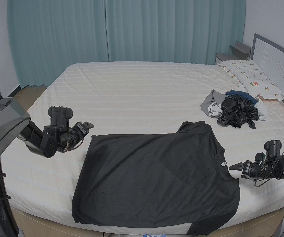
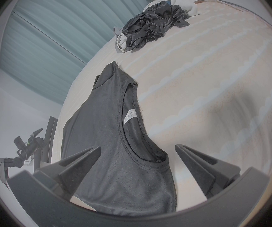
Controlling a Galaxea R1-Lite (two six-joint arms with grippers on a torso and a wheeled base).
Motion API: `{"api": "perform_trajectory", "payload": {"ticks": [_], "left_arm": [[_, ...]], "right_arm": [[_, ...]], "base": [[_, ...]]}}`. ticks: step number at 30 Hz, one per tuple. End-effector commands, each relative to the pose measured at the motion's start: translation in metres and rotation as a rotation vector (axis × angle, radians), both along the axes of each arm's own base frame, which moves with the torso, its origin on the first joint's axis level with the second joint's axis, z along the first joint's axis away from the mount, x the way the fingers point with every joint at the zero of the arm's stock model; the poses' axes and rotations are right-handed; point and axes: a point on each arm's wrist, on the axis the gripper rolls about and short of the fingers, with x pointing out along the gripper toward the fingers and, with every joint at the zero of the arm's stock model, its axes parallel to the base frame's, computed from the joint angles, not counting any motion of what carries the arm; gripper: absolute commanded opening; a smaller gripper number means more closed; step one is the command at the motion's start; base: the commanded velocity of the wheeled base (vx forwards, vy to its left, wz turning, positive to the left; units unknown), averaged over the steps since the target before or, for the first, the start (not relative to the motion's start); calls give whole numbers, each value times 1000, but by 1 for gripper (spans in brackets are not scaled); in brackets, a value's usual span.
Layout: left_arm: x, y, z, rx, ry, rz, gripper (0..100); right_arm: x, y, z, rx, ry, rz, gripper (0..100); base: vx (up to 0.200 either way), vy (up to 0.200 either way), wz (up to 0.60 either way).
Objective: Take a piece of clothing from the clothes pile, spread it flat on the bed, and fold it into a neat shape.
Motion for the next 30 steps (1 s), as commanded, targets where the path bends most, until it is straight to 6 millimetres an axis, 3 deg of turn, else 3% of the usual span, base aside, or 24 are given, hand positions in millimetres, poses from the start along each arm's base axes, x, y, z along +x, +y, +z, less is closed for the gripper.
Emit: {"api": "perform_trajectory", "payload": {"ticks": [1, 10, 30], "left_arm": [[68, 9, -68, 7, 33, 39, 100], [101, 3, -94, -6, -26, 39, 100], [101, -7, -101, -2, -25, 18, 100]], "right_arm": [[2, 5, -2, 13, 9, 7, 100], [6, 4, -6, 32, 21, -14, 100], [11, 7, -7, 38, 18, -3, 100]], "base": [[0, 0, 0], [0, 0, 0], [0, 0, 0]]}}
